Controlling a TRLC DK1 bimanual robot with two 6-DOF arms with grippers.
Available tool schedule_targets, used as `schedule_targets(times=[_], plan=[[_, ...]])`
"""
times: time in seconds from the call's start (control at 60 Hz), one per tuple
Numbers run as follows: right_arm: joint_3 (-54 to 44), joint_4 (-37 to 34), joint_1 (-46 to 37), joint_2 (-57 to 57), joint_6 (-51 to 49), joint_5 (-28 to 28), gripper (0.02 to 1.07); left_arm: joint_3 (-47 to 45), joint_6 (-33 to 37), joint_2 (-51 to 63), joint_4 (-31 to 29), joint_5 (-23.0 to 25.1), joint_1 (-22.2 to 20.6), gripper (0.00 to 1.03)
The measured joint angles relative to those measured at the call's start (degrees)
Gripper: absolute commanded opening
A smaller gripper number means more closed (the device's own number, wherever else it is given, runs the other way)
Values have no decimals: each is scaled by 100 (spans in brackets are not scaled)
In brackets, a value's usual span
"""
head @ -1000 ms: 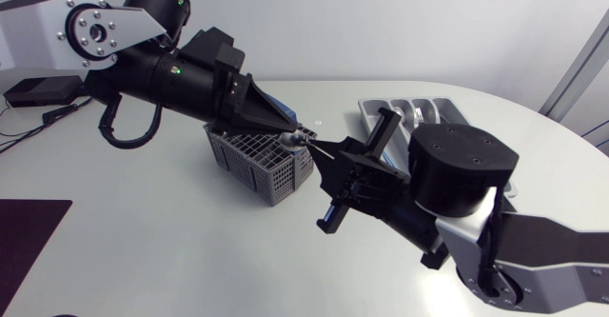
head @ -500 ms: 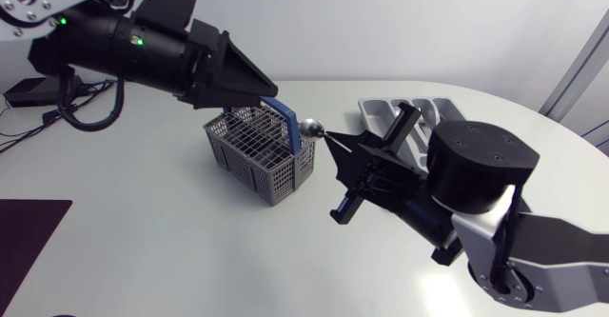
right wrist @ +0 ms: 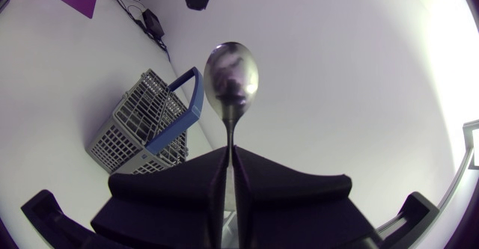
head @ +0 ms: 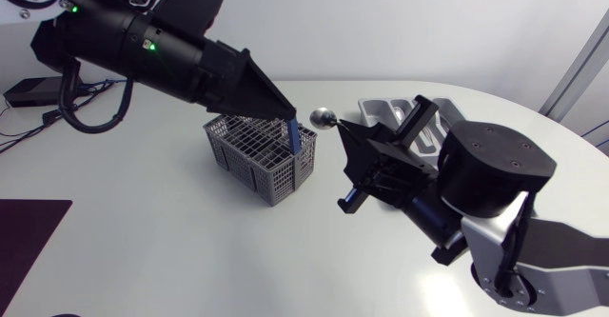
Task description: Unload the cutlery basket into the drawer organizer.
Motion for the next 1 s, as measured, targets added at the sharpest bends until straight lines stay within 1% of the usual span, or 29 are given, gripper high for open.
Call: schedule_targets(times=[0.117,0.183,0.317,0.367,0.417,0.45,0.617,0.65,0.817,0.917,0.967,1.0], plan=[[-57,0,0,0,-85,-2,10,0,341,0,-2,9,-111,72],[-61,-2,7,0,-105,-2,10,0,533,0,0,-17,-151,70],[-61,-2,17,-2,-105,-2,10,-33,852,-4,48,-466,-365,67],[-61,-2,44,-2,-105,-2,10,-125,955,-35,254,-654,-455,65],[-61,-2,74,-2,-105,-2,10,-227,997,-52,457,-756,-498,60],[-61,-2,83,-2,-105,-4,10,-280,1016,-55,560,-802,-518,60],[-61,-2,96,4,-105,-4,10,-603,1082,-79,1191,-1397,-706,59],[-61,-2,109,9,-105,-4,10,-669,1108,-85,1279,-1484,-765,57],[-61,-2,120,63,-105,-4,10,-752,1141,-125,1484,-1635,-898,55],[-61,-2,120,98,-105,-7,10,-752,1141,-184,1563,-1646,-898,41],[-61,-2,120,116,-105,-7,10,-752,1141,-195,1626,-1646,-901,38],[-61,-2,120,122,-105,-9,10,-752,1139,-197,1661,-1646,-914,38]])
